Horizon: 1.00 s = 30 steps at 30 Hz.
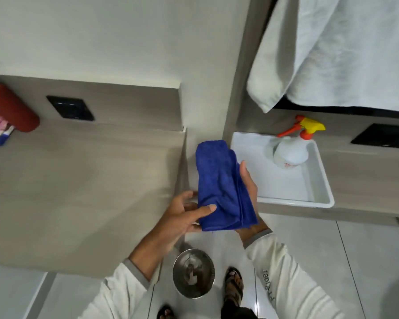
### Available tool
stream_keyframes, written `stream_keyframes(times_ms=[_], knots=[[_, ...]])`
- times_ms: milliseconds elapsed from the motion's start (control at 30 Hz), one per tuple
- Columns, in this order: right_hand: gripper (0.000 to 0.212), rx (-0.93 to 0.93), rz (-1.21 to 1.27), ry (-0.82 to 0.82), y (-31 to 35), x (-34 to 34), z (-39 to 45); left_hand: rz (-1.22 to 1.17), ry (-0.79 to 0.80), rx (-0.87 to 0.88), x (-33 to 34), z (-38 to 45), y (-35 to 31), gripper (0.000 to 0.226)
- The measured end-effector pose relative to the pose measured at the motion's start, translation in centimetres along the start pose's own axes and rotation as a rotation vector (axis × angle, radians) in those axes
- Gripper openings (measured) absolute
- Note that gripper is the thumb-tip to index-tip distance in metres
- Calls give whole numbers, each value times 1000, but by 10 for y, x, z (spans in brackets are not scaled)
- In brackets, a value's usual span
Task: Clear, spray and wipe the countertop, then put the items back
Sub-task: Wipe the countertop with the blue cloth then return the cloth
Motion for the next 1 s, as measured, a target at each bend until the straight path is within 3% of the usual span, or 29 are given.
stream_keyframes(times_ms=[133, 233, 300, 367, 433, 500, 667, 833, 933, 1000], knots=[[43, -11, -330, -122, 74, -51, 5, 74, -78, 9, 35, 47, -11, 49], [32, -113, -600, -313, 118, -96, 19, 146, -120, 39, 56, 78, -11, 68], [33, -96, -625, -348, 133, -119, 29, 163, -185, 81, 66, 95, -12, 76], [35, -47, -659, -374, 138, -136, 40, 264, -245, 167, 70, 109, -14, 63], [35, -1, -709, -428, 140, -147, 51, 498, -281, 244, 72, 121, -16, 38], [29, 39, -778, -470, 139, -152, 64, 763, -325, 259, 72, 127, -19, 28], [23, 122, -1049, -453, 136, -134, 88, 1195, -264, 201, 79, 140, -19, 36], [38, 184, -1261, -528, 138, -133, 104, 1842, -192, 104, 97, 155, -14, 32], [47, 242, -1498, -513, 135, -136, 98, 2026, -181, 34, 97, 160, -11, 37], [66, 241, -1728, -452, 128, -133, 91, 2090, -124, 23, 98, 161, -10, 44]])
Point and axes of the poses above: each hand's wrist, its own z-axis towards the middle knuckle, its own x-axis out of the palm, y = z × x, the point moved 6 cm from there along z, towards the middle knuckle, and after that the axes turned 10 degrees about y, right-handed, at the moved point
